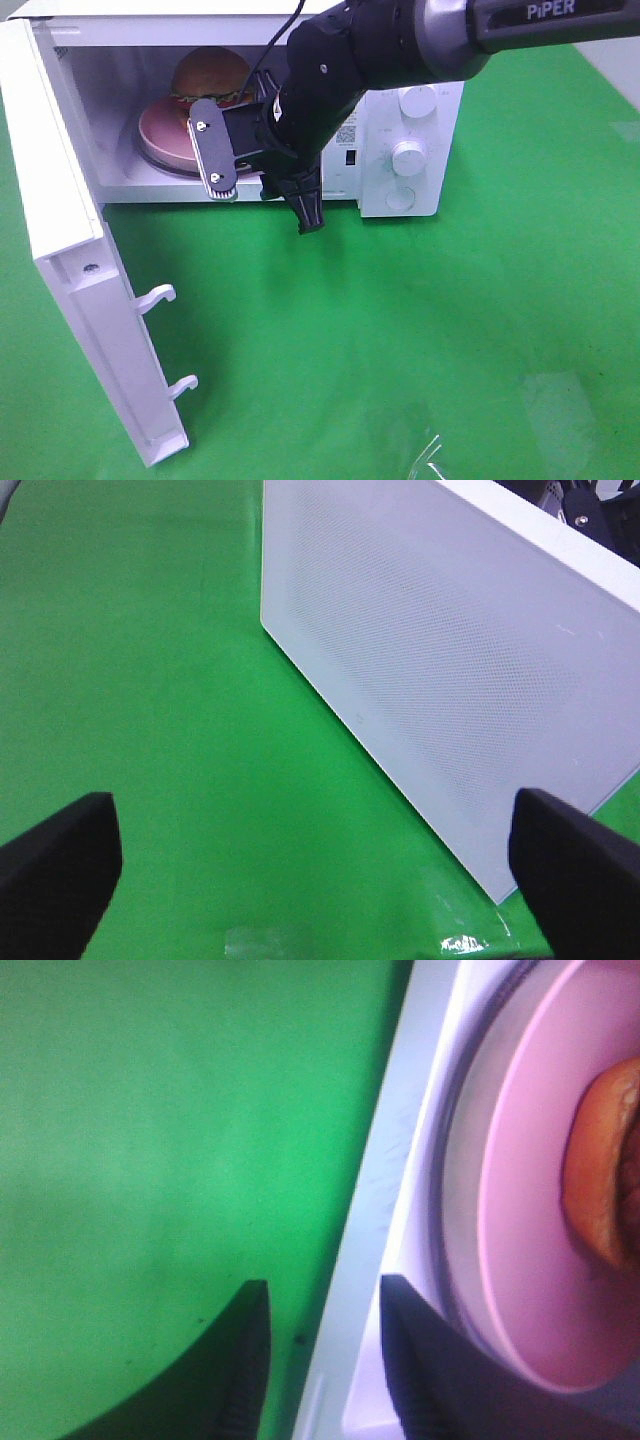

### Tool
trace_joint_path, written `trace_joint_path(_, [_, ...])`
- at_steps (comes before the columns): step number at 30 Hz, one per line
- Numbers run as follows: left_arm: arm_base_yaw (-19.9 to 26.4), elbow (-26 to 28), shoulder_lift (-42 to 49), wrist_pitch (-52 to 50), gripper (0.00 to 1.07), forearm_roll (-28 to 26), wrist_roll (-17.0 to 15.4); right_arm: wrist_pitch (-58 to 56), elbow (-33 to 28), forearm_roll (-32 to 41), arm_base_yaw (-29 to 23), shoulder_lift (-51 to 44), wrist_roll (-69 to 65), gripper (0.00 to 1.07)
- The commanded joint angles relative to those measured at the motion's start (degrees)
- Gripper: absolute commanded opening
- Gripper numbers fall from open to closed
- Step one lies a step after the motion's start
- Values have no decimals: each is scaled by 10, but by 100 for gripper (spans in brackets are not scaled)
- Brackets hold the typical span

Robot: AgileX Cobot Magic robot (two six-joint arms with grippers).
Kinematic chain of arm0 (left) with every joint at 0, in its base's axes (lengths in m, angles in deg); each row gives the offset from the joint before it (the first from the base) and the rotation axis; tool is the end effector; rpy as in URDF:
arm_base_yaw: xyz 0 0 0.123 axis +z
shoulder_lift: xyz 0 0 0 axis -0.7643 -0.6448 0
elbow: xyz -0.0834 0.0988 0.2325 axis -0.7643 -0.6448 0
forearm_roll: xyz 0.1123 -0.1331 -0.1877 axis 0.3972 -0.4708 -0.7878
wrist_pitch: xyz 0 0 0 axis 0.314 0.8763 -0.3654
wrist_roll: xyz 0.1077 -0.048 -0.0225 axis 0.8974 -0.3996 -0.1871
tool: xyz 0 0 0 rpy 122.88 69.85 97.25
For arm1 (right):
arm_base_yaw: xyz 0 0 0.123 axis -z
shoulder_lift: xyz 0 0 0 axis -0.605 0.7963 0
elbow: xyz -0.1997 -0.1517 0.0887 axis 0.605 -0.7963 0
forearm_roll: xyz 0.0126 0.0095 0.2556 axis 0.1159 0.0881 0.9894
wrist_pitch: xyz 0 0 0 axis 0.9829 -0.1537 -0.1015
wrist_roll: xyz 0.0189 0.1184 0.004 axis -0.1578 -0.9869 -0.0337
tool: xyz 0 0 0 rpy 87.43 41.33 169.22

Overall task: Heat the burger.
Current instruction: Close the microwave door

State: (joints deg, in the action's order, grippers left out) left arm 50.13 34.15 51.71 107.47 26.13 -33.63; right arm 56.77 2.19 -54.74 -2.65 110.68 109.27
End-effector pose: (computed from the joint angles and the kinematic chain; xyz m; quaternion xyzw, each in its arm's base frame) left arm 0.0429 -0.0186 0.2719 0.0415 0.8499 -0.0638 0.5214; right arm 0.3767 0.3024 0.1363 -0.7934 0.5119 -0.1367 0.2998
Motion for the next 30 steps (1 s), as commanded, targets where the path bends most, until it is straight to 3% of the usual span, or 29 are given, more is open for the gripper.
trace_joint_path(1, [1,-1,2,0,98,-4,-1,5,-32,1,-1,-30,-24,41])
trace_joint_path(11, [1,-1,2,0,98,-4,-1,6,-116,-25,-1,-109,-161,44])
trace_joint_path(13, [1,-1,2,0,98,-4,-1,6,-144,-25,-1,-138,-233,54])
trace_joint_path(14, [1,-1,2,0,98,-4,-1,6,-144,-25,-1,-138,-233,54])
trace_joint_path(15, [1,-1,2,0,98,-4,-1,6,-161,-26,-1,-154,-274,62])
trace_joint_path(16, [1,-1,2,0,98,-4,-1,6,-161,-26,-1,-154,-274,62])
trace_joint_path(17, [1,-1,2,0,98,-4,-1,6,-178,-40,-1,-171,-328,71])
trace_joint_path(18, [1,-1,2,0,98,-4,-1,6,-178,-40,-1,-171,-328,71])
trace_joint_path(20, [1,-1,2,0,98,-4,-1,6,-210,-52,0,-212,-447,82])
trace_joint_path(30, [1,-1,2,0,98,-4,-1,-67,-283,-49,0,-308,-625,78])
